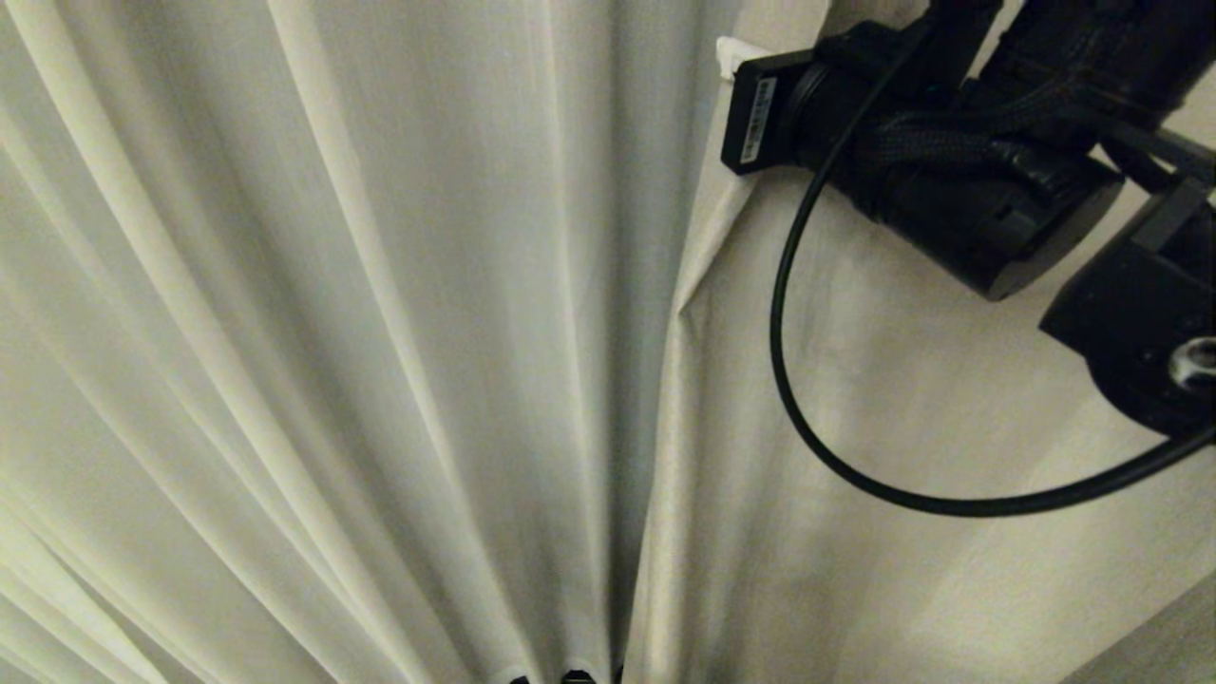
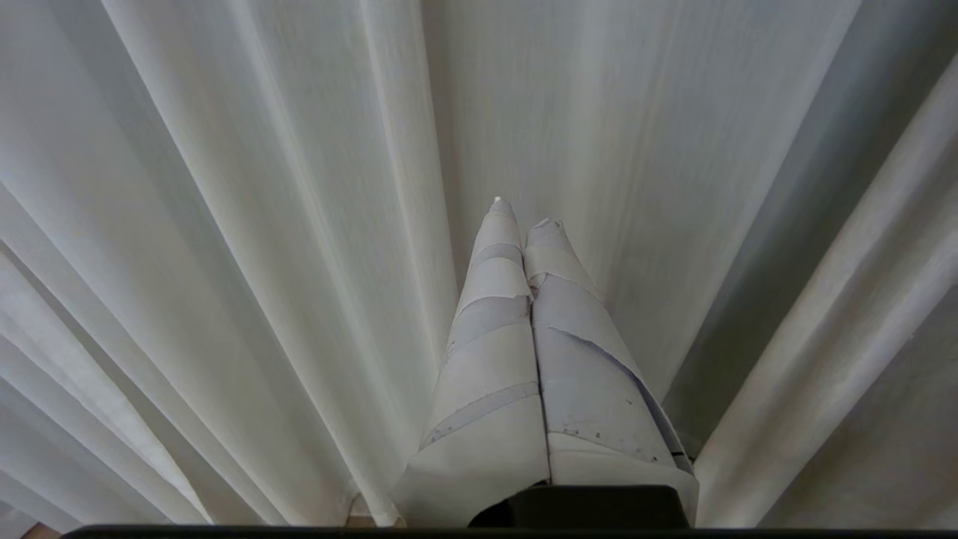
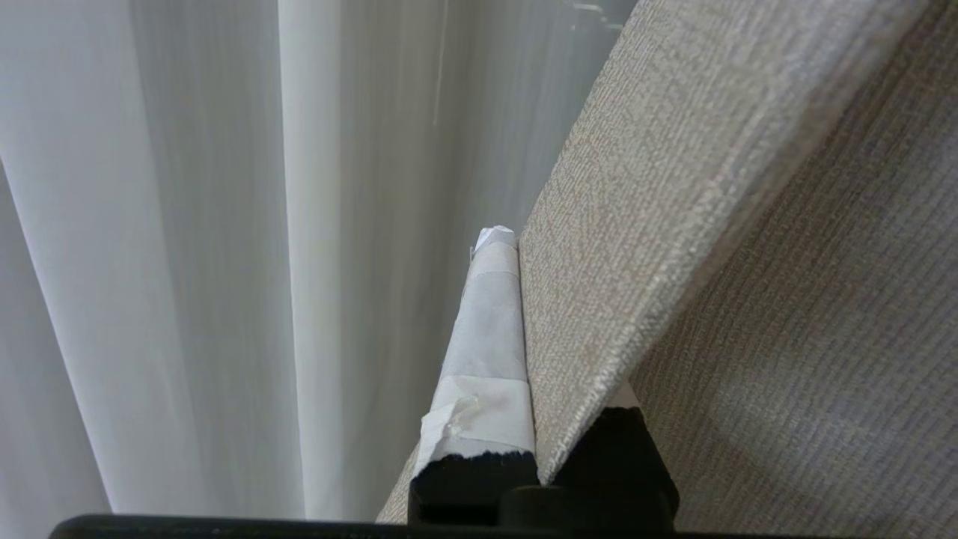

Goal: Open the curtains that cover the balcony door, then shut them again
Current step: Close the outer curtains on both sides

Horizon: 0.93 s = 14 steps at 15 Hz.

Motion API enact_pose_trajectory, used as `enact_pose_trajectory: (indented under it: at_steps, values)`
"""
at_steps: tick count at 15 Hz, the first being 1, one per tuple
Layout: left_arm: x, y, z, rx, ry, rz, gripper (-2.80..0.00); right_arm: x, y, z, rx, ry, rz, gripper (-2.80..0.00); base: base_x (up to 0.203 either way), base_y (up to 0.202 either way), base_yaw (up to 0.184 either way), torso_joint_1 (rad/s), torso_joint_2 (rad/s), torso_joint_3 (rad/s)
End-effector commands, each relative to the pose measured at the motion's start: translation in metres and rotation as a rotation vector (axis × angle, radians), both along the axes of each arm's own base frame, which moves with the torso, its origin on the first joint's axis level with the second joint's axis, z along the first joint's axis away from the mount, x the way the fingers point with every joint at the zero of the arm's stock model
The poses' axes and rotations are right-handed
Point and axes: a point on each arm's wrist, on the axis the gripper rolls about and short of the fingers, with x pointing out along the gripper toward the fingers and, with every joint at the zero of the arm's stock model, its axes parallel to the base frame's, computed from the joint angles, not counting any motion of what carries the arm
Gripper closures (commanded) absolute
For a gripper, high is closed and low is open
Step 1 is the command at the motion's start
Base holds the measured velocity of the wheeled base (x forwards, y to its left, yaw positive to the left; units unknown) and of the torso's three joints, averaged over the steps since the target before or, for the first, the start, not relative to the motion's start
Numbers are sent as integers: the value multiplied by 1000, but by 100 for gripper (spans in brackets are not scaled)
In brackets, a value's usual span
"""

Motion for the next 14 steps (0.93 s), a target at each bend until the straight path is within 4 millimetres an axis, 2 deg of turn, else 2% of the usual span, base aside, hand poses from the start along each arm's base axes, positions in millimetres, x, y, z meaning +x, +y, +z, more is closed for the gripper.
enact_pose_trajectory:
  at_steps: [1, 6, 7, 11, 14]
  values:
    - [0, 0, 0, 1, 0, 1, 0, -12, -11, 12, 15, -32, -7, 0, 0, 0, 0, 0, 0, 0]
    - [0, 0, 0, 1, 0, 1, 0, -45, -43, 13, 3, -35, -13, 0, 0, 0, 0, 0, 0, 0]
    - [0, 0, 0, 1, 0, 1, 0, -50, -48, 14, 6, -39, -14, -280, 0, 0, 0, 0, 0, 0]
    - [0, 0, 0, 0, -1, 1, 0, -62, -60, 21, 18, -62, -19, -280, 0, 0, 0, 0, 0, 0]
    - [0, 0, 0, 0, 0, 1, 0, -78, -74, 18, -1, -70, -26, -280, 0, 0, 0, 0, 0, 0]
